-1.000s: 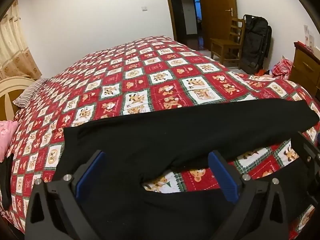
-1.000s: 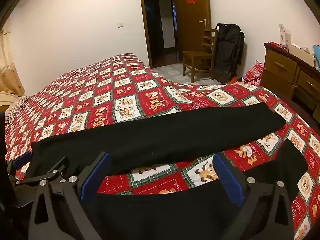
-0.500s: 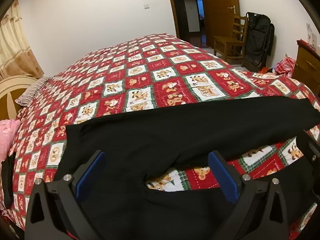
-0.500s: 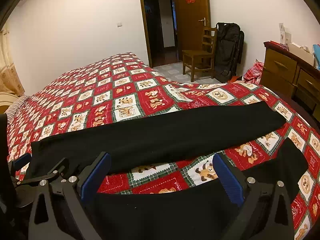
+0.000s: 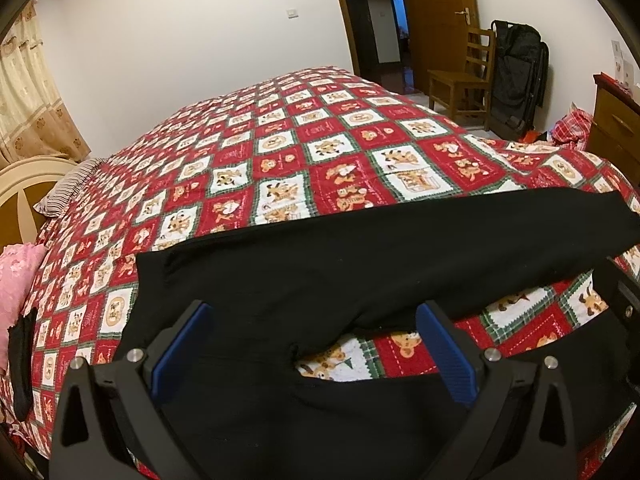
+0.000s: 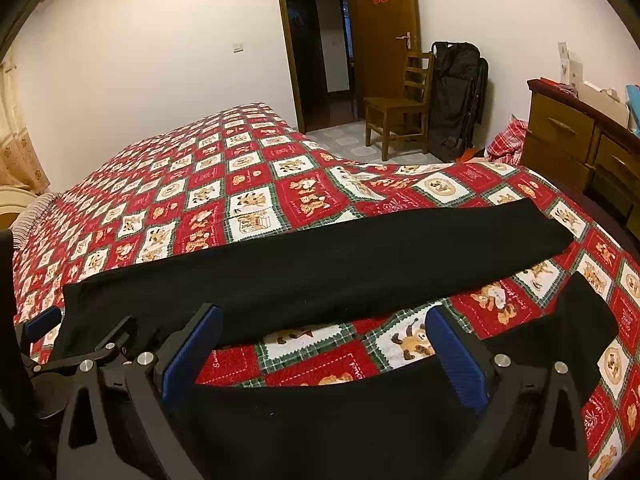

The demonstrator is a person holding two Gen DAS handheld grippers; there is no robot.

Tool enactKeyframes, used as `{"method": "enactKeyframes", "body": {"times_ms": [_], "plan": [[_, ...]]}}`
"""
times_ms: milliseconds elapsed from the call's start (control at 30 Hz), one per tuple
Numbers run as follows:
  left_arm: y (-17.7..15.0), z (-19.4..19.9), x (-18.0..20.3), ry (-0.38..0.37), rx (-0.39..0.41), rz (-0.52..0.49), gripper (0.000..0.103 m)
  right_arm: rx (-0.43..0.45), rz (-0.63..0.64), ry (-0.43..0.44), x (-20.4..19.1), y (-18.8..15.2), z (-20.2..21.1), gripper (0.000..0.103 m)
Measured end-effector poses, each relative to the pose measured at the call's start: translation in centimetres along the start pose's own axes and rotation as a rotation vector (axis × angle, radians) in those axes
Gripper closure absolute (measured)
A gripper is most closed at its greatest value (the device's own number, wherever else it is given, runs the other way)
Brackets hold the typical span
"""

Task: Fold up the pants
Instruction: 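Grasp the waistband of the black pants with both grippers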

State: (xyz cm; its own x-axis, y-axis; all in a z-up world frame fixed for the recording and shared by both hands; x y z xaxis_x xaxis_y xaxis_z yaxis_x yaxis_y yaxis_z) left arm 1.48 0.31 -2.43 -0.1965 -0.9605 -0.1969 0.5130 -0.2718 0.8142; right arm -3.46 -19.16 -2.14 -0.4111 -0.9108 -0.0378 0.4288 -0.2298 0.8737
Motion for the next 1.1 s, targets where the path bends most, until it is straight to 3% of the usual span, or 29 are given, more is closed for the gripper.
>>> {"method": "enactKeyframes", "body": {"times_ms": [1100], "plan": [[-0.20, -0.33, 0.24, -0.016, -0.022, 0.009, 0.000, -0.015, -0.002, 0.002, 0.05, -0.41, -0.28, 0.001]]}}
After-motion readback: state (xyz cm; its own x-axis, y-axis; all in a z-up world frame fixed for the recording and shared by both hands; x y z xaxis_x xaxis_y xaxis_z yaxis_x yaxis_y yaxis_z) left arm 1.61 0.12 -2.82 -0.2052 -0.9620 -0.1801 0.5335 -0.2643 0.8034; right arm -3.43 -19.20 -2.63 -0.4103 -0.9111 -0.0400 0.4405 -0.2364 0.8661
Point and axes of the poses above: each gripper's, at about its wrist camera, not at the fingertips, and z roughly against the way its jaws point, x to its right, y to its top, the point moved 2 cm from there along -z, roughly the way its jaws point, and after that the axes turned 13 degrees about x, right-handed, at the moved point
